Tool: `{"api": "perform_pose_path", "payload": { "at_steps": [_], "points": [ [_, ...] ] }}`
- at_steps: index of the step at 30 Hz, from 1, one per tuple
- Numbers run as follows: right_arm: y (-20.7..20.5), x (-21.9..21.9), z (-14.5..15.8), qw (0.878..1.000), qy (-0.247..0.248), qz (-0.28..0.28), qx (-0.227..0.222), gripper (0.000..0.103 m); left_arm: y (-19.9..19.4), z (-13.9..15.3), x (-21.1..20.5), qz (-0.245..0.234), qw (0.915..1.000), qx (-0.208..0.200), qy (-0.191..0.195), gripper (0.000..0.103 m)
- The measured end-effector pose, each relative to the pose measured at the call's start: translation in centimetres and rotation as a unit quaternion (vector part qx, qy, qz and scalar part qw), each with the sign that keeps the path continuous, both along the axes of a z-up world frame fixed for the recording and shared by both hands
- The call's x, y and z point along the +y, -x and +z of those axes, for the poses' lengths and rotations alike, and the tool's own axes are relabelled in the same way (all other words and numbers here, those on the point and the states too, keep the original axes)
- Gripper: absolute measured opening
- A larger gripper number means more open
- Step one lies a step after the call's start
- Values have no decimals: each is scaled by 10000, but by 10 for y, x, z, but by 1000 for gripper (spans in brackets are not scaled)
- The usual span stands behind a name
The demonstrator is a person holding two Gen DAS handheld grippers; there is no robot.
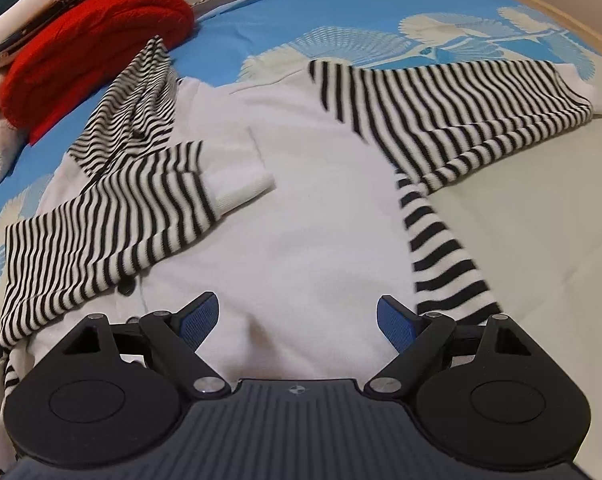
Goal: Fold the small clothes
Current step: 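Grasp the other striped sleeve cuff with the right gripper and lift it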
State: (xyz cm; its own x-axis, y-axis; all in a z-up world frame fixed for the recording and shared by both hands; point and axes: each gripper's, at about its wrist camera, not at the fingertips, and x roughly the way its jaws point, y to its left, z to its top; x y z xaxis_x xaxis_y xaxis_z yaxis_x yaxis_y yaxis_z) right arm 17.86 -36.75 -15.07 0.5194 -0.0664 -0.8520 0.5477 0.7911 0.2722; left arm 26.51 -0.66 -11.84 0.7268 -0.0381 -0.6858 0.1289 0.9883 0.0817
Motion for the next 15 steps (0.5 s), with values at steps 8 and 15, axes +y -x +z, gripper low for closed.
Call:
{"api": "perform_pose_path", "payload": {
  "at_steps": [8, 15],
  "points": [
    [7, -22, -5, 9996, -150, -230, -4, 87, -1, -4, -4, -20, 10000, 33, -85, 103],
    [16, -45, -7, 9984, -162, -536, -81, 87, -2, -8, -7, -79, 9998, 86, -155, 103]
  ]
}}
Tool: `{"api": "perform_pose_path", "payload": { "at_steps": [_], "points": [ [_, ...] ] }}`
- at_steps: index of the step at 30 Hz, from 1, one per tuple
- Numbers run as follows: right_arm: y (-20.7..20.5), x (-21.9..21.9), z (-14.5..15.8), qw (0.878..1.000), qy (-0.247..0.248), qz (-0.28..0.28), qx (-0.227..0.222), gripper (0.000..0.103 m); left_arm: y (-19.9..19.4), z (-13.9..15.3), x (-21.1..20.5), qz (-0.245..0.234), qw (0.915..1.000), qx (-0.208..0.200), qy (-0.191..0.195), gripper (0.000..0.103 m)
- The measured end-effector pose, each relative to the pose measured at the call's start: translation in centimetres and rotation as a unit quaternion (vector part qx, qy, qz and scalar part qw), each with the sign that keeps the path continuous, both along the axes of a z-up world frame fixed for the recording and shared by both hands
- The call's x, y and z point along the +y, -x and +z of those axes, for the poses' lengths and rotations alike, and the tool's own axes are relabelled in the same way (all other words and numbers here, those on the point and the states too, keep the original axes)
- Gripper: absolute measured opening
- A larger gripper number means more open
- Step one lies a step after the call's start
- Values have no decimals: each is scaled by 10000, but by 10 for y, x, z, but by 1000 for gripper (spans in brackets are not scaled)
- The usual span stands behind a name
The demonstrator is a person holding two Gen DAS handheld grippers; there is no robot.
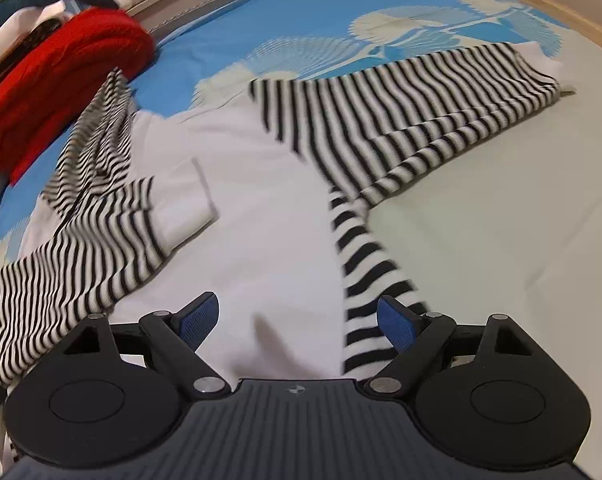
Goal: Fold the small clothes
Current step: 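Grasp the other striped sleeve cuff with the right gripper and lift it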
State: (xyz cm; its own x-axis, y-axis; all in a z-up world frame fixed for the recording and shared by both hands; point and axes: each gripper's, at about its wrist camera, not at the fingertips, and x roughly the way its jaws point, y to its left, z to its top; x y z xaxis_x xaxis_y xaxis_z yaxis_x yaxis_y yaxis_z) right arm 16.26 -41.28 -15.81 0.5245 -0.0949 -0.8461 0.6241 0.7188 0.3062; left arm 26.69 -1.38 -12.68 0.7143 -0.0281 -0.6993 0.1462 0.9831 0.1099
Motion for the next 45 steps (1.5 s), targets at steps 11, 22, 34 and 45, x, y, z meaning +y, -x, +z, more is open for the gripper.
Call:
{"api": "perform_pose_path", "payload": {
  "at_steps": [11, 22, 34, 45],
  "points": [
    [40, -157, -7, 9771, -52, -2044, -582, 87, -10, 0, 14, 235, 9995, 84, 182, 103],
    [58, -309, -65, 9363, -597, -3232, -1235, 85, -34, -23, 30, 622, 9976, 292, -63, 103],
    [-69, -208, 56, 9609, 2048, -1226, -1405, 3, -32, 5, 46, 813, 9954, 83, 506, 103],
    [-120, 181, 65, 8891, 1353, 3967, -1838, 63, -35, 40, 99, 1645, 9808, -91, 1043, 103]
  ]
}}
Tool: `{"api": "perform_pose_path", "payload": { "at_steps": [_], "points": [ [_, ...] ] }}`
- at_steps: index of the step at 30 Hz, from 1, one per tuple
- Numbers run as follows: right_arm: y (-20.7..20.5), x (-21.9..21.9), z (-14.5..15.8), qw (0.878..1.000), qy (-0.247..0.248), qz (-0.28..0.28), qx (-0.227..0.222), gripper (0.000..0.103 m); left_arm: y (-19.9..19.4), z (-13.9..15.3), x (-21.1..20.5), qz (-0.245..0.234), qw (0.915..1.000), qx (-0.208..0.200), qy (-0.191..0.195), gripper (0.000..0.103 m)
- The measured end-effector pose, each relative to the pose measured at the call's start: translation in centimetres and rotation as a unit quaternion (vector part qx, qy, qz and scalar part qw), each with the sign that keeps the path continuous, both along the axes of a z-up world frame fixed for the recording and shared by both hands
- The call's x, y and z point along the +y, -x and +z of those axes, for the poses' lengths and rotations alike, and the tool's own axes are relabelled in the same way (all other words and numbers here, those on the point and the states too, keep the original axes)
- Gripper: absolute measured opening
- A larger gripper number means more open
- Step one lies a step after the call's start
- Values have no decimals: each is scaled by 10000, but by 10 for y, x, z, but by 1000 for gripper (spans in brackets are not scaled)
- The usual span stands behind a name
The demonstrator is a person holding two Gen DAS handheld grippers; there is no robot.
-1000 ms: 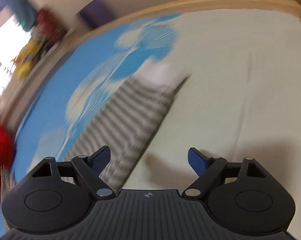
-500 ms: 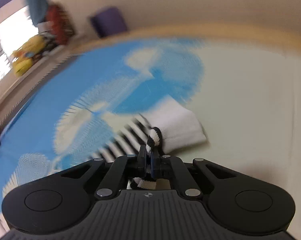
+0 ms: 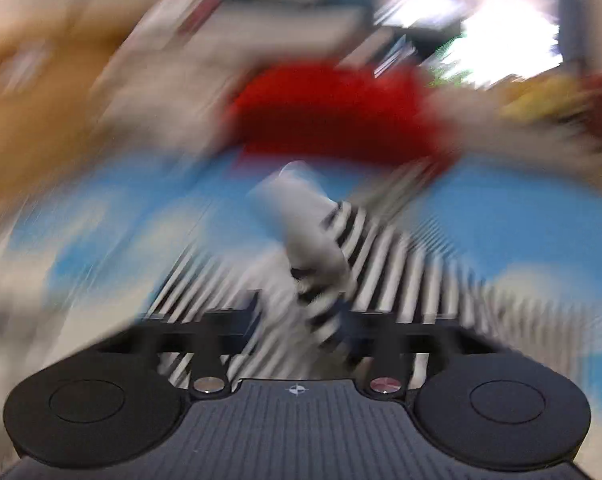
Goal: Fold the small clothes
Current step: 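Grasp the other striped sleeve cuff with the right gripper and lift it, then lay the striped sleeve across the white front and open the right gripper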
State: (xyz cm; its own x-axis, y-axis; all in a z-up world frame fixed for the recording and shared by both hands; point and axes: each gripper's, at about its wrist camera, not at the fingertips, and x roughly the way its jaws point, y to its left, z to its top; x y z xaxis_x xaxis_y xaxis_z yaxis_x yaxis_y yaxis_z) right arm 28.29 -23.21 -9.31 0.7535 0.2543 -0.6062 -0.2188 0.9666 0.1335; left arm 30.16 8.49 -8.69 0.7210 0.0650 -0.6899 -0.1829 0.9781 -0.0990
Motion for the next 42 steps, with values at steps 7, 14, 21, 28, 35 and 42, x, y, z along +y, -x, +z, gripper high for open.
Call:
{"api": "perform_pose_path", "payload": {
  "at_steps": [7, 14, 21, 28, 35, 42],
  "points": [
    [91, -18, -26, 9947, 355, -605, 749, 70, 7, 5, -3, -182, 9998, -39, 109, 103],
    [149, -111, -26, 9567, -206, -2846, 571, 71, 16, -3, -35, -567, 9983, -49, 110, 103],
    [70, -219, -26, 9329, -1063, -3423, 337, 43, 11, -1, -52, -1116, 9925, -437, 251, 103],
    [-19, -279, -77, 9129, -2080, -3435, 729, 54, -50, -22, -82, -1404, 9895, -242, 245, 103],
    [-56, -247, -107, 9411, -1504, -2907, 846, 4, -105, -70, -122, -1265, 9899, 620, -158, 103],
    [-45, -266, -128, 9279, -1227, -3407, 889, 11, -105, -87, -99, -1124, 9916, 634, -17, 103]
  ]
}}
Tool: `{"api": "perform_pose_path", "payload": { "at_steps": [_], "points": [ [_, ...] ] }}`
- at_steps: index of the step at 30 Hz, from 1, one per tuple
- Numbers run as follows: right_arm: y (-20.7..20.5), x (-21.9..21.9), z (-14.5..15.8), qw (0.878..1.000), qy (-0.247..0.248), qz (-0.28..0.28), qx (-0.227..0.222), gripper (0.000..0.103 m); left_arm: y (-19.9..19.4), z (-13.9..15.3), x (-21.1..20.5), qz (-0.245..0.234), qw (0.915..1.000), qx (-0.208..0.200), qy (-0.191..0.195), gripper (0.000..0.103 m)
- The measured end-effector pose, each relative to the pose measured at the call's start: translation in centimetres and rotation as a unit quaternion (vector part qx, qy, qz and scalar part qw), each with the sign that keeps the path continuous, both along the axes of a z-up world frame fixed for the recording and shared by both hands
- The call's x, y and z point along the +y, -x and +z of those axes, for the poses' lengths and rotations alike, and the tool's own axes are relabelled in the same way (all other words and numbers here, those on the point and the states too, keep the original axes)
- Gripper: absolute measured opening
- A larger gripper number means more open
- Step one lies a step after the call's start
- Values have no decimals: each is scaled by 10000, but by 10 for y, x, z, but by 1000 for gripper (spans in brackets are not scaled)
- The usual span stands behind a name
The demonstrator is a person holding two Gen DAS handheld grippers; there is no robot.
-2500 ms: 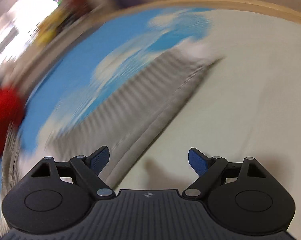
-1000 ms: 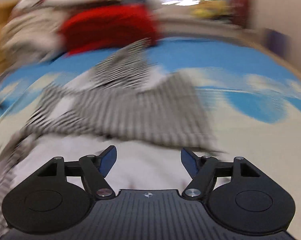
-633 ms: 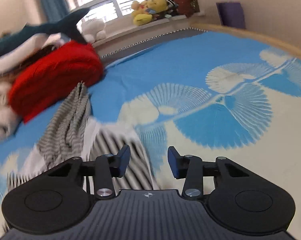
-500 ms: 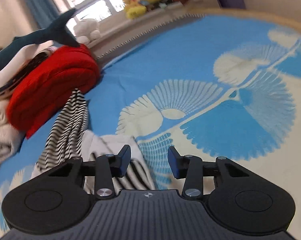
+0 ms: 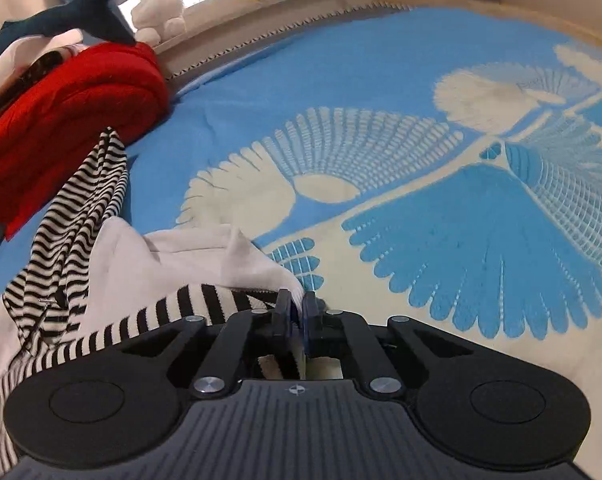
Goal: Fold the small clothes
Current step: 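Lay the striped sleeve across the white front and open the right gripper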
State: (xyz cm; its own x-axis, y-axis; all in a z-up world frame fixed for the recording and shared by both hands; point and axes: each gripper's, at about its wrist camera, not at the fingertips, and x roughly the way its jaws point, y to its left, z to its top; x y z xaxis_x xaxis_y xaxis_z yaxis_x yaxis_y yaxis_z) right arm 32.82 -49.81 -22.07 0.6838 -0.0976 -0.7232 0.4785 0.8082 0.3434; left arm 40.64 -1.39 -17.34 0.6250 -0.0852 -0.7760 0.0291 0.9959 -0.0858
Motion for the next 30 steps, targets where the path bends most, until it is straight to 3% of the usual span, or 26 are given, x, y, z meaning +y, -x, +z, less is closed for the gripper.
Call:
{"api": "perform_pose_path", "payload": {
  "at_steps": [1, 3, 5, 8, 11, 15, 18, 24, 26, 30],
  "points": [
    [-1, 3, 4, 9999, 74, -2, 70, 16, 1, 2, 3, -9, 10000, -5, 17, 103],
    [5, 7, 17, 9996, 122, -230, 49, 45, 4, 9, 8, -11, 10000, -25, -12, 103],
    [20, 11, 33, 9993, 158, -309, -151, 57, 12, 19, 14, -85, 9999, -52, -71, 103],
    [58, 28, 65, 9994, 195, 70, -289, 58, 33, 40, 25, -297, 9995, -77, -123, 103],
    [115, 55, 97, 9977, 96, 535, -406, 68, 64, 57, 41, -374, 9992, -34, -161, 103],
    [197, 95, 132, 9924, -90, 1078, -582, 78, 136, 75, 67, -487, 9988, 27, 75, 103],
    [249, 113, 141, 9920, 8, 1077, -658, 82, 189, 75, 82, -548, 9982, 64, 221, 103],
    [311, 127, 112, 9966, 419, 666, -245, 82, 251, 51, 102, -505, 9971, -106, 556, 103],
    [318, 122, 100, 9969, 402, 673, 76, 82, 255, 45, 103, -586, 9966, -2, 582, 103],
    [324, 117, 86, 9959, 501, 638, 412, 82, 257, 37, 107, -797, 9910, 253, 1041, 103]
  ]
}}
